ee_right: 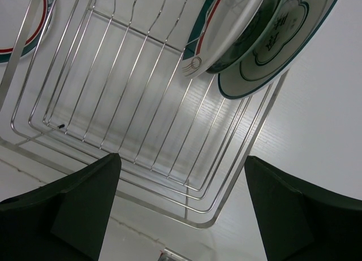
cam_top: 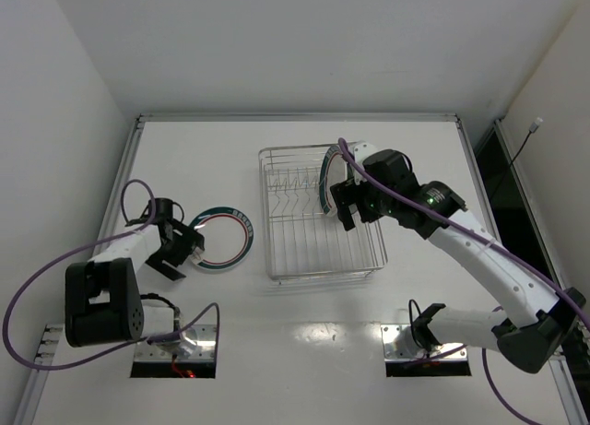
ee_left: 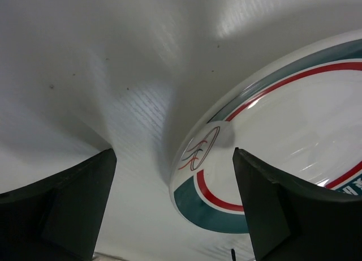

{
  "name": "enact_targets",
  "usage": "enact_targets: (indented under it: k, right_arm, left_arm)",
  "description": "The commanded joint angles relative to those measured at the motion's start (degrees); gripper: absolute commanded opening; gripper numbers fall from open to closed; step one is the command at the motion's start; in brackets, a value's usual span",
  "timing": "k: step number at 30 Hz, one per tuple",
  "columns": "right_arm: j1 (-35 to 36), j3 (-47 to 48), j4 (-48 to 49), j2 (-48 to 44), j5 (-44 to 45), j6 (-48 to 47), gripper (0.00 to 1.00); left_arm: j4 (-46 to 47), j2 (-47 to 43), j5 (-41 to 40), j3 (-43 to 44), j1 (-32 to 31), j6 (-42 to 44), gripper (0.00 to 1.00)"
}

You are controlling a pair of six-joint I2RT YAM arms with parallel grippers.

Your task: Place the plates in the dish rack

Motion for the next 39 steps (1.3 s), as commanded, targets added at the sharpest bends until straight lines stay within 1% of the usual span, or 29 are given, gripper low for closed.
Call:
enact_targets:
  k: [1,3,4,6,7,9,10,11,12,14,15,17,20,22,25,29,31,34,35,37,38,39]
  right_arm:
    - [-0.1,1.3,0.9,0.6,0.5,-0.9,0.88]
    - [-0.1,1.3,0.9,0.6,0.5,-0.9,0.88]
    - [-0.1,1.3,0.9,0.6,0.5,-0.9,0.88]
    - [-0.1,1.3,0.9,0.6,0.5,-0.9,0.88]
    - [-0.1,1.3,0.9,0.6,0.5,-0.9,0.88]
    - [-0.1,1.3,0.4,0.6,0.5,-0.9,0.88]
    - [-0.1,1.3,0.4,0.6,0.5,-0.9,0.88]
    - [-0.1,1.9,0.4,0.6,0.5,-0.9,0.88]
    - [-0.1,1.9,0.4,0.6,0.5,-0.9,0.88]
    - [-0.1,1.9,0.4,0.6,1.0,-0.9,0.88]
    - [-0.1,1.9,-0.1,0.6,1.0,-0.9,0.88]
    - [-0.1,1.9,-0.1,0.6,1.0,-0.9,0.88]
    - [-0.1,1.9,-0.1,0.6,0.4,-0.9,0.88]
    - [-0.1,1.9,-0.1,0.6,-0.2,-0.9,0.88]
    - [-0.1,1.3,0.5,0.1,-1.6,-0.4,0.88]
    - [-0.1,1.3,1.6,-0.5,-5.3,0.8,0.88]
    - [-0.1,1.3,3.5,-1.0,-8.8,1.3,0.88]
    - [-0.7,1.9,6.2,-1.0,-15.5,3.4,0.88]
    - [-0.7,1.9,7.1,-1.5,-19.2,5.0,0.88]
    - [-0.7,1.3,10.7,-1.5,-23.1,7.4,0.88]
    - [-0.7,1.3,12.3,-1.5,-27.5,10.6,0.88]
    - [-1.5,0.3,14.2,-1.5,-30.0,12.4,0.88]
  left_arm:
    - [7.7,2.3,4.8,-1.7,0.6,1.5,0.81]
    - [10.2,3.8,5.8,-2.2,0.6,2.1,0.75]
    - [11.3,4.6,7.3,-2.7,0.6,2.1,0.67]
    - [13.3,7.1,9.1,-3.3,0.6,3.2,0.59]
    - [15.8,7.8,11.2,-3.3,0.6,3.2,0.5]
    - [17.4,10.2,11.8,-3.9,0.6,3.8,0.44]
    - [18.8,10.9,13.3,-3.9,0.6,4.6,0.35]
    - [18.9,11.6,13.3,-3.9,0.6,4.6,0.31]
    - [19.6,12.8,13.8,-3.9,0.6,5.1,0.24]
    - [19.6,13.3,13.8,-3.9,0.6,5.8,0.02]
    - [20.1,14.2,14.4,-3.9,0.6,5.9,0.0]
    - [20.1,14.7,14.4,-3.9,1.2,6.4,0.0]
    - [18.3,12.3,15.0,-3.3,1.9,6.9,0.0]
    - [16.5,7.7,15.0,-1.3,2.5,6.9,0.0]
    - [11.4,-0.2,12.5,2.0,3.0,6.9,0.0]
    - [4.1,-8.0,10.3,11.8,4.1,6.9,0.0]
    - [2.8,-10.2,10.3,15.5,4.1,6.9,0.0]
    - [2.1,-13.6,14.4,17.7,5.2,6.9,0.0]
    - [2.1,-14.3,15.2,18.3,5.8,6.4,0.0]
    - [2.1,-16.3,18.0,18.3,5.9,5.9,0.0]
    - [2.1,-16.8,18.9,18.9,6.4,5.9,0.0]
    - [2.1,-17.4,19.9,18.9,6.4,5.9,0.0]
